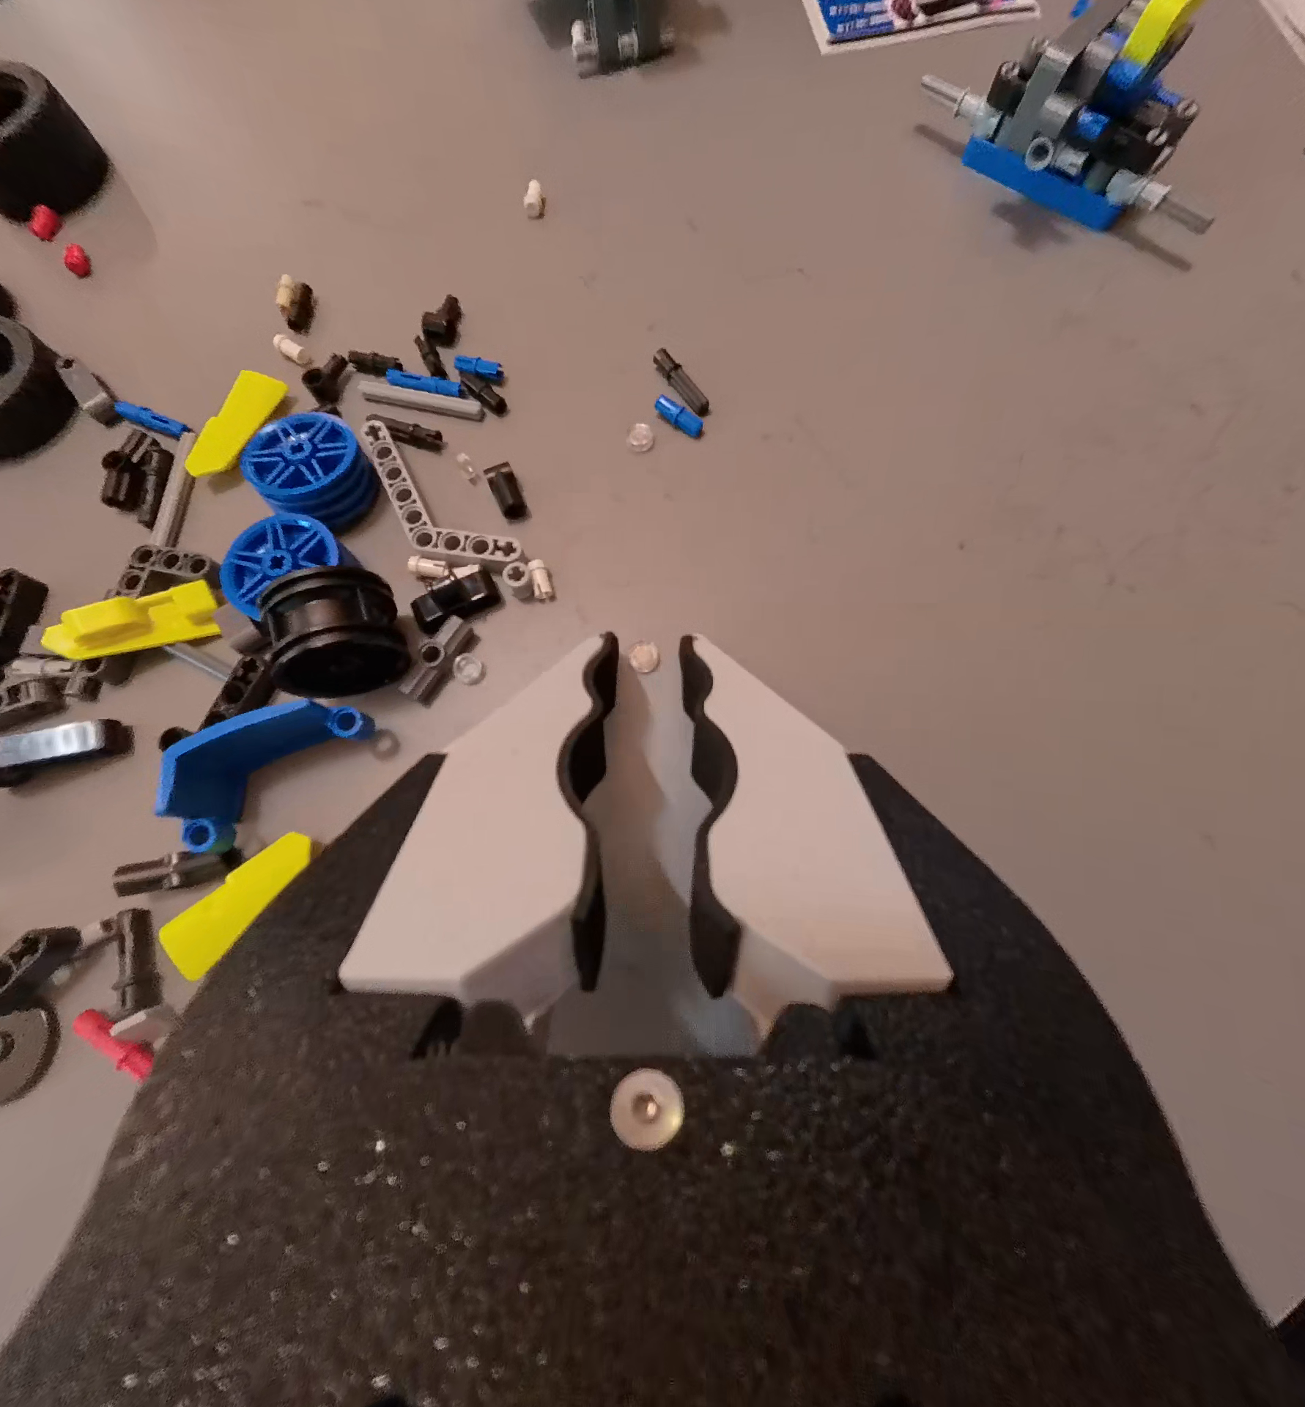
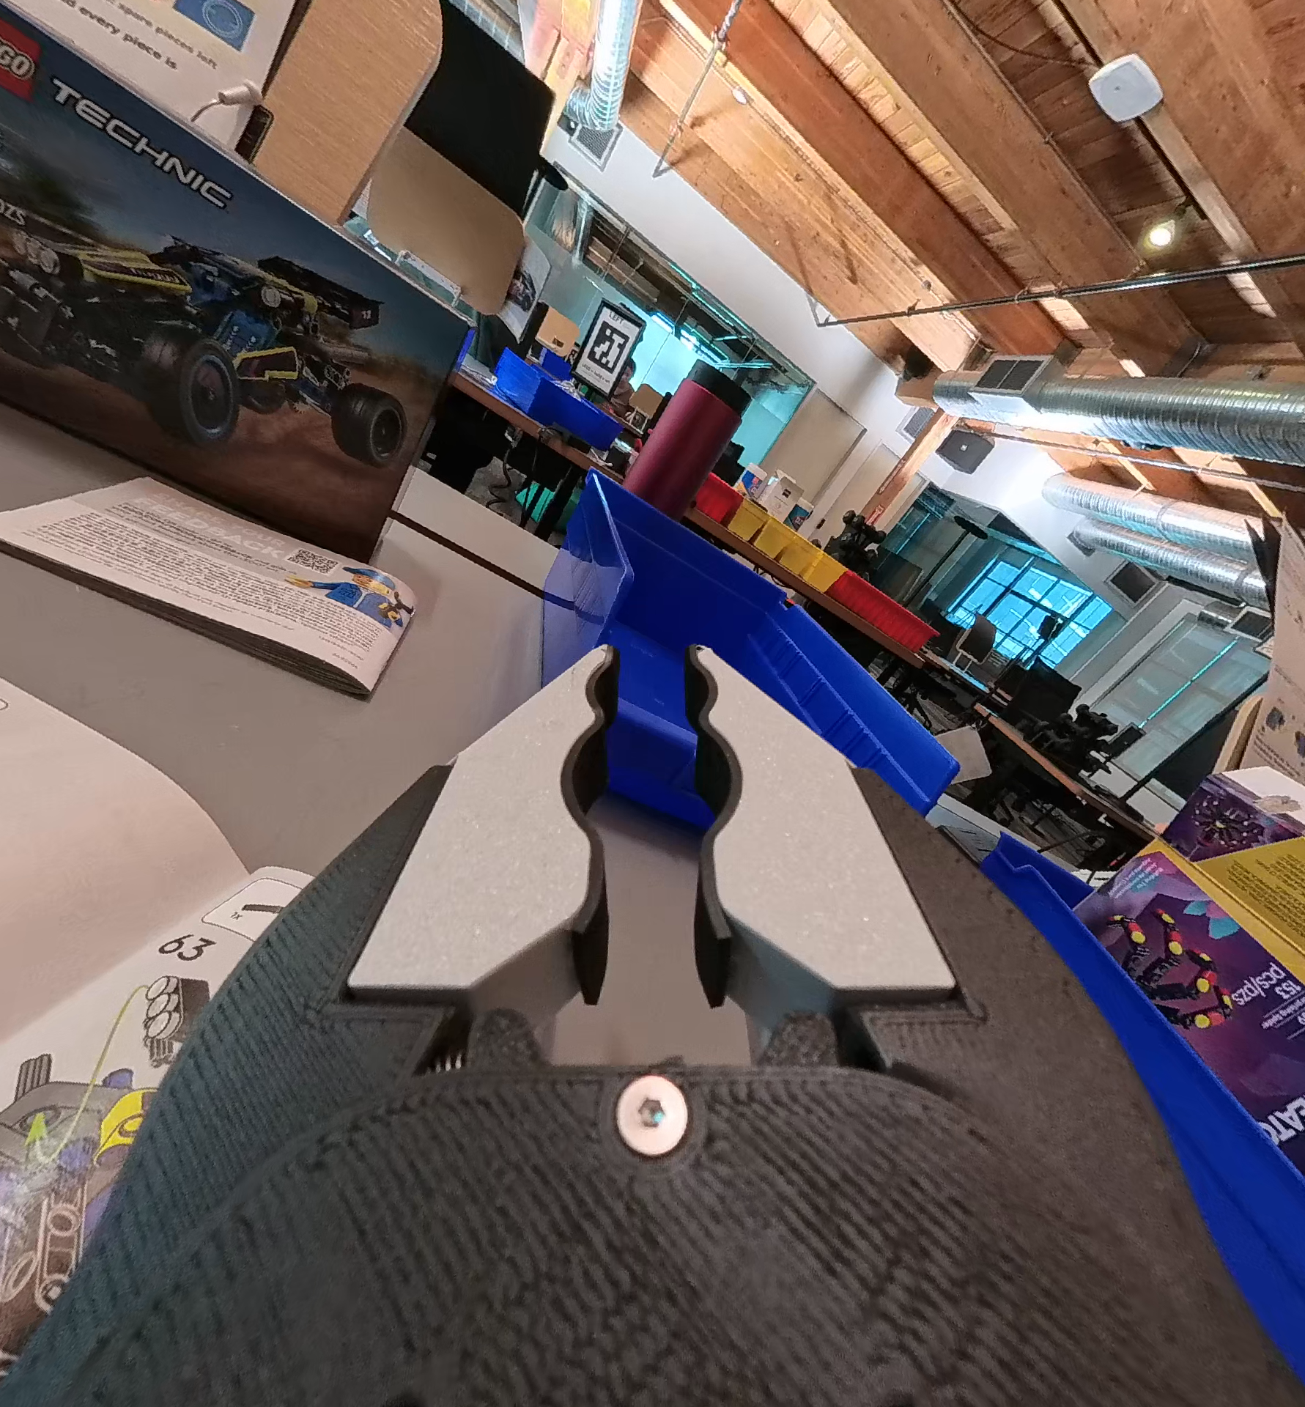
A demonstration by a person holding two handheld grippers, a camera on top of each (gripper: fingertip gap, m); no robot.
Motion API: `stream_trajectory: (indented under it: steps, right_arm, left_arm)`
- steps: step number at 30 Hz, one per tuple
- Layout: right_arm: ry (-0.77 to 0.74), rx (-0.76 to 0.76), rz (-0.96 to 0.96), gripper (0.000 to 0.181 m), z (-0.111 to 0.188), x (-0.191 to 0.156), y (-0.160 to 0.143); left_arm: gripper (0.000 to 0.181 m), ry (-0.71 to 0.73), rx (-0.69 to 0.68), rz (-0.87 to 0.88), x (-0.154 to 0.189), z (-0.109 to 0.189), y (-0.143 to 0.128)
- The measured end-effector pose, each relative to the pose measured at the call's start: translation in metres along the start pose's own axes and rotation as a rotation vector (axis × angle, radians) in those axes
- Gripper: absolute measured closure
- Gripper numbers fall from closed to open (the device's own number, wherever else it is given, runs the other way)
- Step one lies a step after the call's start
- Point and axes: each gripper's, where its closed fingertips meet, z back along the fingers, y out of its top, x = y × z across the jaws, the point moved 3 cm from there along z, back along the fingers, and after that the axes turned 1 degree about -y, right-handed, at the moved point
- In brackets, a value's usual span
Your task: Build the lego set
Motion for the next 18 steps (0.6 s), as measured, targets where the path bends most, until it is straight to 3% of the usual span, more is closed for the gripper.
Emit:
stream_trajectory:
  steps: [10, 18]
  right_arm:
    - [0.002, 0.001, -0.002, 0.166, 0.000, 0.000, 0.000]
    - [0.007, -0.002, -0.001, 0.166, 0.000, -0.001, 0.000]
  left_arm:
    - [0.177, -0.008, -0.031, 0.019, 0.002, -0.004, -0.001]
    - [0.178, -0.221, -0.001, -0.162, 0.085, -0.052, 0.048]
